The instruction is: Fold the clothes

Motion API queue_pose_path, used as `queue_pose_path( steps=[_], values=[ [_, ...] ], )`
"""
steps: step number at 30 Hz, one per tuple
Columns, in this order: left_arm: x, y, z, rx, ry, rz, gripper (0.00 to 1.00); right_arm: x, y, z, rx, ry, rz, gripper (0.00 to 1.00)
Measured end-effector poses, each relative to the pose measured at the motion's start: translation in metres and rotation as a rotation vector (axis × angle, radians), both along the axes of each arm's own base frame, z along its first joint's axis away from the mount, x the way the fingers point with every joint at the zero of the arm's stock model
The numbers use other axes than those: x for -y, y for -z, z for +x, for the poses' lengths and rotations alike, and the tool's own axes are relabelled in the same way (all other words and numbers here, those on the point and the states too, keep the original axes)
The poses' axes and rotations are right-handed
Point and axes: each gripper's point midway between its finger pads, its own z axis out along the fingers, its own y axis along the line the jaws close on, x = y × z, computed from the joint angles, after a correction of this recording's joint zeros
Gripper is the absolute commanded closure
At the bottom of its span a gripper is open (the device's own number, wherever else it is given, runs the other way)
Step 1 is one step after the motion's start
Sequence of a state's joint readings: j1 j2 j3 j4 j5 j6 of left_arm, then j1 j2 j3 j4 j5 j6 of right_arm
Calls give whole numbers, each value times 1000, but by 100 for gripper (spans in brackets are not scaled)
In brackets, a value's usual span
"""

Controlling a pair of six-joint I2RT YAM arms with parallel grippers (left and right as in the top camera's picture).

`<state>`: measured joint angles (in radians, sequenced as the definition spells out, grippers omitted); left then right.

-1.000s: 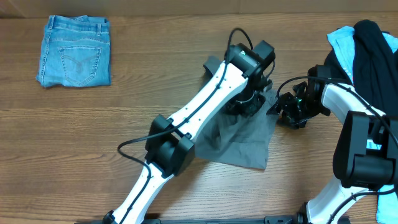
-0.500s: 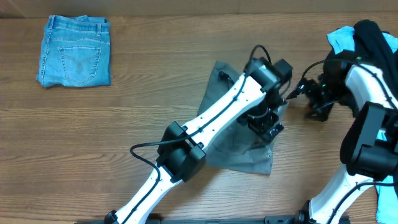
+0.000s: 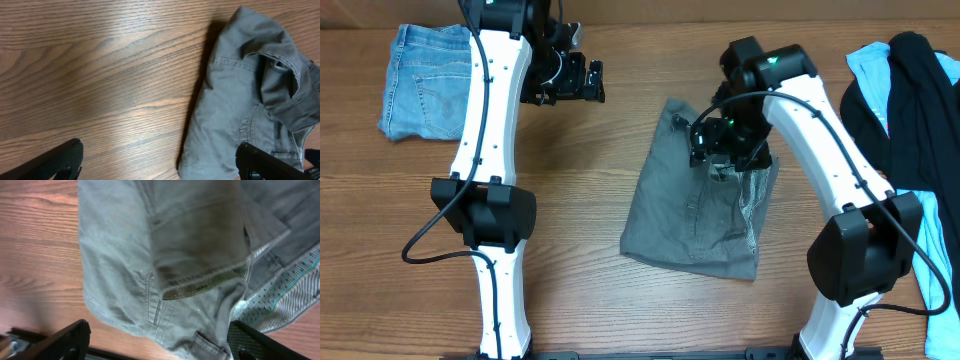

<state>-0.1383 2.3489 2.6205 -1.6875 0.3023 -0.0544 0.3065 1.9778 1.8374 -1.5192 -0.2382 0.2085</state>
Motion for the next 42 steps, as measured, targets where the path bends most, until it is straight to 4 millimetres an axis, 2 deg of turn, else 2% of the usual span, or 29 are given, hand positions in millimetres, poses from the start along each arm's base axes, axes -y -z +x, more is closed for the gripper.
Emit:
queue_pose_path(
  steps=[3,5,7,9,10,12,13,14,16,18,19,20,24,25,26,27,28,29,31,32,33,35,37,40,42],
  values=[
    [-1,0,0,0,-3,0,0,-4,6,3,33,-24,-24,9],
    [-1,0,0,0,-2,0,0,-1,26,-1,17,-24,-44,20],
    [-1,0,0,0,-2,0,0,-3,41,6,50,-7,-34,32],
    [-1,0,0,-1,-2,0,0,-2,48,5,46,8,-36,33],
    [-1,0,0,-1,-2,0,0,-4,48,9,60,17,-30,42],
    [-1,0,0,-1,-2,0,0,-5,49,12,72,24,-25,71],
    [-1,0,0,-1,-3,0,0,-5,51,13,73,24,-26,90],
    [-1,0,0,-1,-2,0,0,-4,51,12,70,30,-28,96],
    [-1,0,0,-1,-2,0,0,-1,52,14,73,40,-35,96],
    [-1,0,0,-1,-2,0,0,12,52,16,71,71,-65,96],
    [-1,0,0,-1,-2,0,0,28,53,14,49,104,-105,96],
    [-1,0,0,-1,-2,0,0,54,53,12,21,155,-155,96],
    [-1,0,0,-1,-2,0,0,107,52,28,45,280,-212,95],
    [-1,0,0,-1,-2,0,0,119,52,35,71,313,-225,81],
    [-1,0,0,-1,-2,0,0,131,52,43,99,351,-240,76],
    [-1,0,0,-1,-2,0,0,140,51,48,116,387,-253,76],
    [-1,0,0,-1,-2,0,0,147,51,50,120,422,-268,70],
    [-1,0,0,-1,-2,0,0,152,51,49,116,445,-282,51],
    [-1,0,0,-1,-2,0,0,169,51,39,80,536,-348,48],
    [-1,0,0,-1,-2,0,0,176,51,31,51,568,-376,56],
    [-1,0,0,-1,-1,0,0,178,51,27,37,583,-386,69],
    [-1,0,0,-1,-1,0,0,184,50,15,-12,632,-402,82],
    [-1,0,0,-1,-1,0,0,180,50,11,-40,654,-381,82],
    [-1,0,0,0,2,0,0,163,43,12,-48,675,-278,80],
    [-1,0,0,0,2,1,0,145,17,12,-8,689,-159,64]
  ],
)
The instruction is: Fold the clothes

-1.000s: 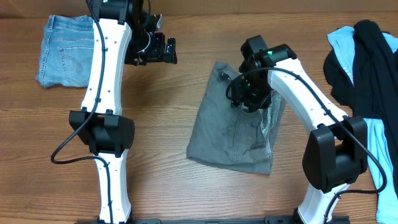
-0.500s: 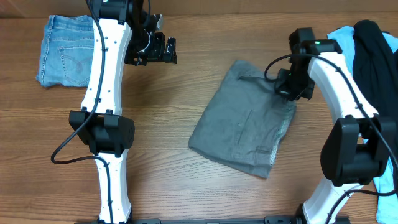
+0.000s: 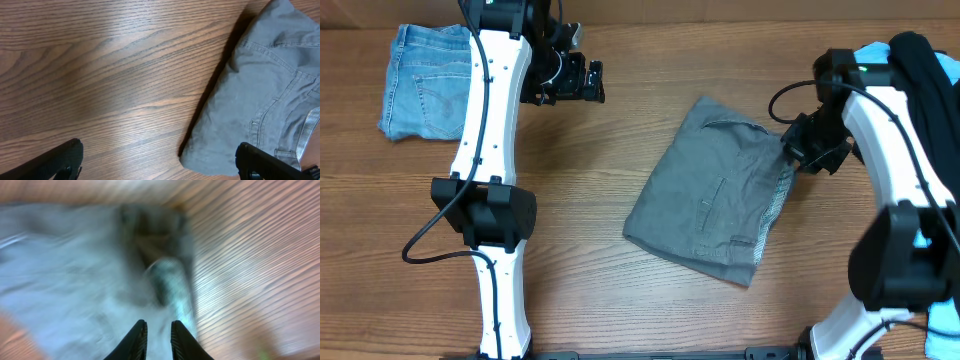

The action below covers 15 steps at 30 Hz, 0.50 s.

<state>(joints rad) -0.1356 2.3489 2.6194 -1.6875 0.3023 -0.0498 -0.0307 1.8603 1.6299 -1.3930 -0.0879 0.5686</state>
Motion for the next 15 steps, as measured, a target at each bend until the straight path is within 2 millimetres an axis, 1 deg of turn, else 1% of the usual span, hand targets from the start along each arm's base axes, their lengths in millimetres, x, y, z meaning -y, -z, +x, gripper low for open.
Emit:
queue_pose_path(
  steps=[1,2,3,4,6,8,9,10,12,14,15],
  values=[
    [0,0,0,0,0,0,0,-5,-7,0,22,-7,20,56],
    [0,0,0,0,0,0,0,-16,-24,-1,71,-22,53,49],
    [0,0,0,0,0,0,0,-34,-38,-5,110,-69,83,48],
    [0,0,0,0,0,0,0,-42,-42,-7,120,-101,90,48],
    [0,0,0,0,0,0,0,-69,-44,-12,126,-186,103,43],
    [0,0,0,0,0,0,0,-99,-34,-20,118,-281,108,41],
    [0,0,0,0,0,0,0,-109,-26,-23,116,-313,101,41],
    [0,0,0,-1,0,0,0,-121,-13,-28,109,-340,102,45],
    [0,0,0,0,0,0,0,-127,5,-38,77,-342,99,54],
    [0,0,0,-1,0,0,0,-123,18,-43,51,-321,93,63],
    [0,0,0,0,0,0,0,-121,23,-45,43,-314,93,65]
  ],
)
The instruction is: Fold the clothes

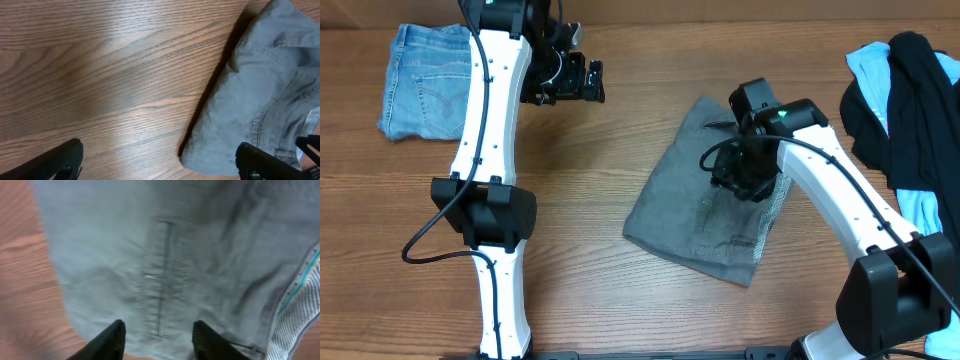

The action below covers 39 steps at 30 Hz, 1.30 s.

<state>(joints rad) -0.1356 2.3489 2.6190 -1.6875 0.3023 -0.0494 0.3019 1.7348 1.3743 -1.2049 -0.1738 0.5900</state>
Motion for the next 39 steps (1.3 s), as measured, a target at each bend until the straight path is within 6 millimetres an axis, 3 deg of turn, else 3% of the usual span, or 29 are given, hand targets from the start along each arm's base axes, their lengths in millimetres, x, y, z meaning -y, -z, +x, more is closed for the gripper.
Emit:
queue_pose_path(
  steps=[6,9,13,17,19,26,27,28,30,32,35,36,39],
  values=[
    [0,0,0,0,0,0,0,-7,8,7,30,6,37,63],
    [0,0,0,0,0,0,0,-5,19,-3,-2,6,33,63],
    [0,0,0,1,1,0,0,7,59,-40,-109,4,0,61],
    [-1,0,0,2,2,7,0,21,89,-80,-228,38,-27,73],
    [-1,0,0,2,2,8,0,30,93,-93,-284,85,-30,89],
    [-1,0,0,2,2,8,0,66,82,-117,-411,219,-105,89],
    [-1,0,0,2,2,8,0,71,78,-118,-412,228,-121,82],
    [-1,0,0,2,2,8,0,78,67,-115,-390,244,-141,78],
    [-1,0,0,2,2,8,0,87,44,-100,-303,272,-152,40],
    [-1,0,0,2,2,8,0,93,24,-82,-199,301,-138,28],
    [-1,0,0,2,2,8,0,106,-5,-45,10,323,-110,37],
    [-1,0,0,2,2,8,0,109,-8,-34,66,315,-103,47],
    [-1,0,0,2,2,8,0,110,-3,-15,122,282,-90,63]
  ],
)
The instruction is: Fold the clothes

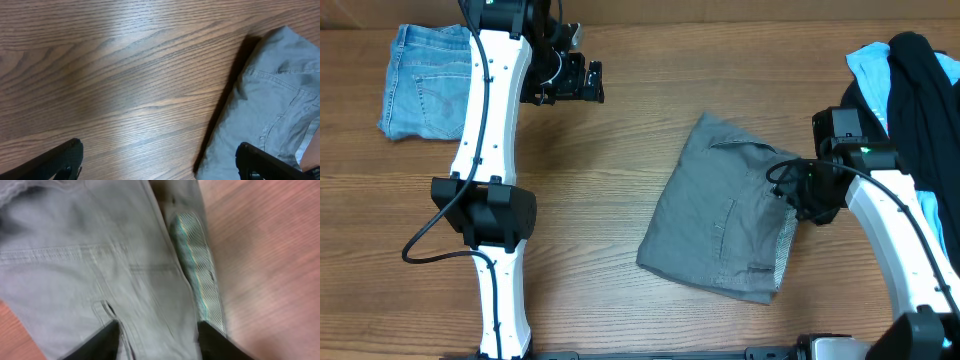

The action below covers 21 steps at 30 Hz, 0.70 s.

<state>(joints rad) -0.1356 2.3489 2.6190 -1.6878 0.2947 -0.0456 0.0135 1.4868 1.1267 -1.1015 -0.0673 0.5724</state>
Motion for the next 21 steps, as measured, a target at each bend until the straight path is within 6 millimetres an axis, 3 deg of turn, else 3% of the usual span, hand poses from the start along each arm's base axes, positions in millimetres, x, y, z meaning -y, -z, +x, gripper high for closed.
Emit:
queue_pose_path(
  steps=[3,8,11,13,14,21],
  values=[
    [0,0,0,0,0,0,0,-3,17,12,-1,-25,11,75],
    [0,0,0,0,0,0,0,-2,54,23,-54,-36,7,78],
    [0,0,0,0,0,0,0,4,73,29,-78,-21,-20,81],
    [0,0,0,0,0,0,0,11,84,28,-108,1,-32,93],
    [0,0,0,0,0,0,0,19,91,25,-137,30,-37,94],
    [0,0,0,0,0,0,0,47,88,4,-234,161,-94,96]
  ],
)
